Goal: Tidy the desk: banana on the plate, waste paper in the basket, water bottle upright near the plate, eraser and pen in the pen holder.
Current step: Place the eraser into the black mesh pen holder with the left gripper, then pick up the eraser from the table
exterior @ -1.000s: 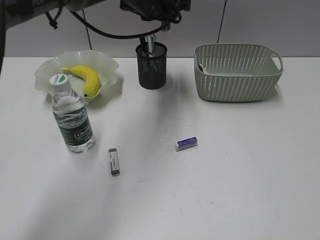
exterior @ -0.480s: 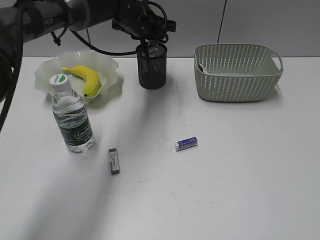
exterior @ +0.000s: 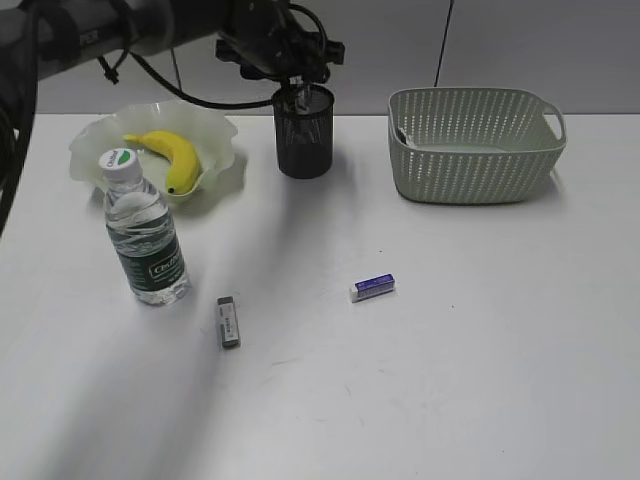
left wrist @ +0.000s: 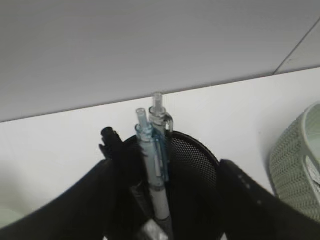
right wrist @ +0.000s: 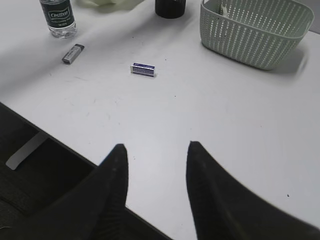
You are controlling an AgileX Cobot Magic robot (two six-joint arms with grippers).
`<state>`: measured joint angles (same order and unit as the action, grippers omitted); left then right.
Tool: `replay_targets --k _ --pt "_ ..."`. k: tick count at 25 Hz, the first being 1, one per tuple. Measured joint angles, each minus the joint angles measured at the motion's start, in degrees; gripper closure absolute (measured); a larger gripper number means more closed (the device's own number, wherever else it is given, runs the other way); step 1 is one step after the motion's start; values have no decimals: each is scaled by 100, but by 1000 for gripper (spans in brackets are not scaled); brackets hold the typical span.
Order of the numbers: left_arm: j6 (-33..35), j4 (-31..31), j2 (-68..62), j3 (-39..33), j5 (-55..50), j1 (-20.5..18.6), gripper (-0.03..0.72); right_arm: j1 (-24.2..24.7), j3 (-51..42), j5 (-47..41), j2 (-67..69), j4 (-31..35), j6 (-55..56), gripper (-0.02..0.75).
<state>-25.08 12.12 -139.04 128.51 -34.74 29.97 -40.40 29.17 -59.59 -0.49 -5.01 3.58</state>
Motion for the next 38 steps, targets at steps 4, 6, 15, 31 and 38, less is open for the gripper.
replay_targets --k 4,6,15,31,38 --pt "0 0 456 0 -760 5 211 0 0 0 0 0 0 416" --pt "0 20 727 0 -1324 5 226 0 0 0 -4 0 0 416" --pt "751 -300 1894 -30 -3469 5 252 0 0 0 -11 0 0 416" --pt "1404 -1067 6138 -3709 -3492 10 252 0 0 0 -11 -2 0 416" --pt "1414 -1067 8515 -6596 -3475 10 253 0 0 6 29 -2 -29 416"
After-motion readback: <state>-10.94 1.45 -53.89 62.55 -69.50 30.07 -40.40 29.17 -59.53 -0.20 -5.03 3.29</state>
